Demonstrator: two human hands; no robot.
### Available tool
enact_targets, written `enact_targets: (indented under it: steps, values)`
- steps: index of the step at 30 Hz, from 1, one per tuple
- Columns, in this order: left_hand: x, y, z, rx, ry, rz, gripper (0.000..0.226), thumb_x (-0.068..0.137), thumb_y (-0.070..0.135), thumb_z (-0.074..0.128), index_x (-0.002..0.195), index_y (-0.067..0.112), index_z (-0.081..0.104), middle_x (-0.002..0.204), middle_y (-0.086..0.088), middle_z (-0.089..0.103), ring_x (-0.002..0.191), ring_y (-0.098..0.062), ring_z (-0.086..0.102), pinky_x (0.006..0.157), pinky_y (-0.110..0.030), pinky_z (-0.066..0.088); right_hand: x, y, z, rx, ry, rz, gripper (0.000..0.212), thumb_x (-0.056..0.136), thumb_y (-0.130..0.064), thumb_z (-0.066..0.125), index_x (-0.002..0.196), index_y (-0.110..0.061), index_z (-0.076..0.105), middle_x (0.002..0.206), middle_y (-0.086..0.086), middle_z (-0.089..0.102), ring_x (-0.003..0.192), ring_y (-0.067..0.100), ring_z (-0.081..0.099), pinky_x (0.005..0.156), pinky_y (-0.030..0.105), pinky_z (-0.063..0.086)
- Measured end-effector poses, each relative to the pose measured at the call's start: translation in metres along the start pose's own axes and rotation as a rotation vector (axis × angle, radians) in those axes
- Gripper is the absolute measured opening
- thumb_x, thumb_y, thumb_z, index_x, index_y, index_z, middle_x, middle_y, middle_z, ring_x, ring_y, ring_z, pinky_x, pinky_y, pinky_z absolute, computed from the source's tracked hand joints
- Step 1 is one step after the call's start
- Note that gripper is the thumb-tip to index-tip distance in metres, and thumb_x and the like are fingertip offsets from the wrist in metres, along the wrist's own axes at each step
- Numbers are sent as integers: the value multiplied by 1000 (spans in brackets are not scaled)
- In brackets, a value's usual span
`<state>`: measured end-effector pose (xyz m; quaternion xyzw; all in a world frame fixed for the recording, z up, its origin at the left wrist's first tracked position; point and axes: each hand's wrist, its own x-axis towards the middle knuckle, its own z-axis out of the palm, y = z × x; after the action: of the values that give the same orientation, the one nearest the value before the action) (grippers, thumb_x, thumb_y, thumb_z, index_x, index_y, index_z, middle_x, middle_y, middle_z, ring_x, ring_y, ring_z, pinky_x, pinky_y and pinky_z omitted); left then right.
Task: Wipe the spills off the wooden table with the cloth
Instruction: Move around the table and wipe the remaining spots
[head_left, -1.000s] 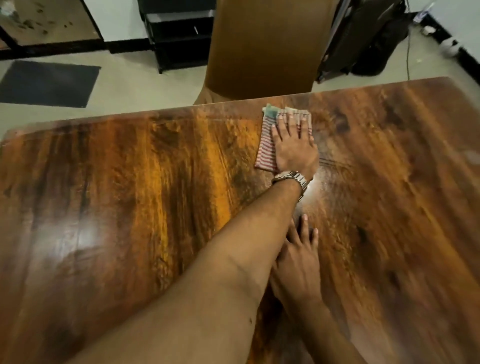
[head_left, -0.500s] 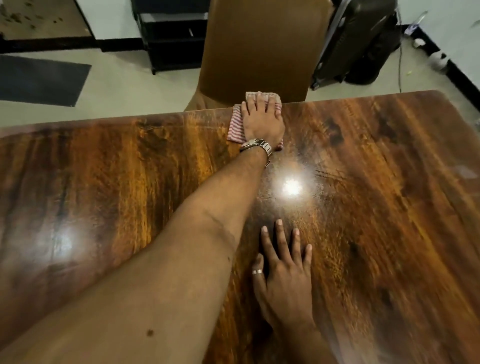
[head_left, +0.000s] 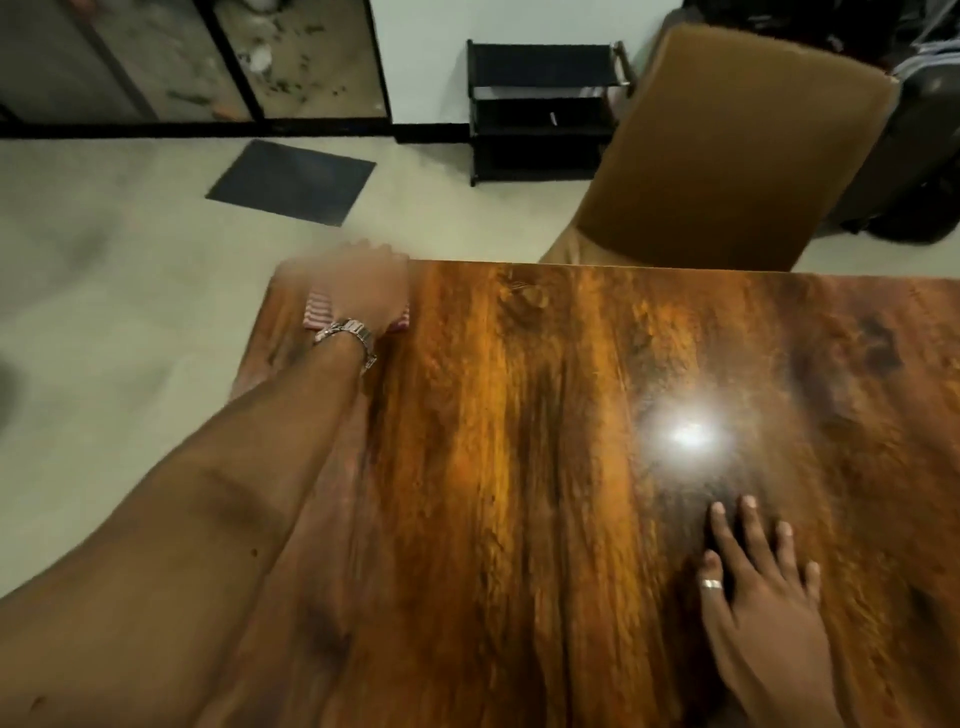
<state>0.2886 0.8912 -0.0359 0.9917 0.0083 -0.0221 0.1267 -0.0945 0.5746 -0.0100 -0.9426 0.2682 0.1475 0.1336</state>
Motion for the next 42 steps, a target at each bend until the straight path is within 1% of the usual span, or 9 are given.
enact_targets:
  steps: [4,11,16,21,24,29,36,38,42]
  values:
    - [5,-54,-11,12,5,-80,55,109,38,24,161,17,29,170,-15,20,157,-37,12,129,-49,5,1,1,7,-12,65,-1,51,99,-40,35,149,-35,30,162,-6,15,150,32,13,117,55,12]
    - [-9,-72,-14,-18,-2,-190,59,109,42,21,164,22,15,172,-14,9,158,-37,7,130,-49,3,4,2,3,-14,40,24,54,97,-36,37,151,-33,31,163,-5,16,149,32,14,117,57,14]
    - [-72,-102,-18,-52,-31,-193,61,109,44,22,165,22,13,172,-15,8,158,-36,11,129,-49,9,3,0,4,0,32,15,54,98,-37,36,151,-31,30,163,-4,15,149,33,12,117,58,11]
    - [-159,-128,-18,-43,-42,-131,62,110,44,20,165,20,8,172,-14,4,159,-33,7,130,-50,10,0,-4,4,-10,68,-17,60,97,-52,19,152,-29,30,163,-1,16,148,35,13,116,60,12]
    - [-208,-137,-12,-22,-49,-152,63,108,48,13,165,23,6,173,-12,4,160,-30,6,130,-49,10,-1,-8,3,6,78,3,69,88,-52,20,151,-29,32,163,-1,17,148,36,14,116,60,11]
    - [-254,-142,-4,34,-18,-199,68,104,53,4,165,23,12,172,-12,10,159,-28,8,130,-46,9,-1,-9,5,13,101,-12,69,87,-51,21,151,-27,32,163,1,18,148,38,15,116,61,11]
    - [-181,-110,-6,60,12,-163,68,105,45,12,165,12,8,171,-21,5,159,-36,3,130,-50,3,3,0,12,-46,108,-37,59,99,-46,23,153,-24,28,163,4,15,148,38,11,116,62,12]
    - [-133,-83,-1,61,43,-172,63,109,37,23,164,8,13,169,-26,9,158,-42,7,129,-54,6,3,3,12,-60,103,-29,56,100,-41,30,153,-24,27,163,4,14,149,37,9,117,60,11]
    - [-65,-9,15,48,37,-137,60,109,33,30,162,7,21,167,-29,14,156,-46,11,128,-56,8,1,1,12,-67,124,-52,67,91,-48,22,152,-23,31,162,6,20,148,39,13,117,58,11]
